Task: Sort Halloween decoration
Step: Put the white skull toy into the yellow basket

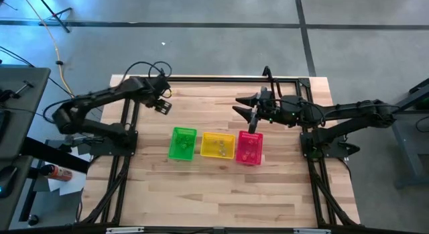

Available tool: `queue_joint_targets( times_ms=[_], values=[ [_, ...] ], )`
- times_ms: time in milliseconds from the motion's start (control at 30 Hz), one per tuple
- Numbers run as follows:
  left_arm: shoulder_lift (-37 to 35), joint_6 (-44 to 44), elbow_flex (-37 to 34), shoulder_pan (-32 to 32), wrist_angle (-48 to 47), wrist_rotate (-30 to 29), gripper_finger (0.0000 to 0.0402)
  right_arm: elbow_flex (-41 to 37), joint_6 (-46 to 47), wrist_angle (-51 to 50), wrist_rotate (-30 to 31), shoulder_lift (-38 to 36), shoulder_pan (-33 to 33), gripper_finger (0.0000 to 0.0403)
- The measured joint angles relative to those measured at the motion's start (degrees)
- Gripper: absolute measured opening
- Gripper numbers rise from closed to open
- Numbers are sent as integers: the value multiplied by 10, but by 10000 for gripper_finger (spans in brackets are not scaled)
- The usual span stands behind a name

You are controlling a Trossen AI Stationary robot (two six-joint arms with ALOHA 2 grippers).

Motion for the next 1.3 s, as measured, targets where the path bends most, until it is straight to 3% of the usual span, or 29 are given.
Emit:
queue_joint_targets(
  times_ms=[233,600,933,1300],
  values=[
    [90,15,-32,74,62,28,197,0,24,-21,0,0,0,169],
    [158,25,-39,122,111,78,197,0,25,-35,1,0,0,169],
    [165,19,-39,120,127,74,193,0,25,-41,2,0,0,169],
    [164,-8,-57,97,138,61,137,0,55,-59,-2,0,1,169]
  ],
)
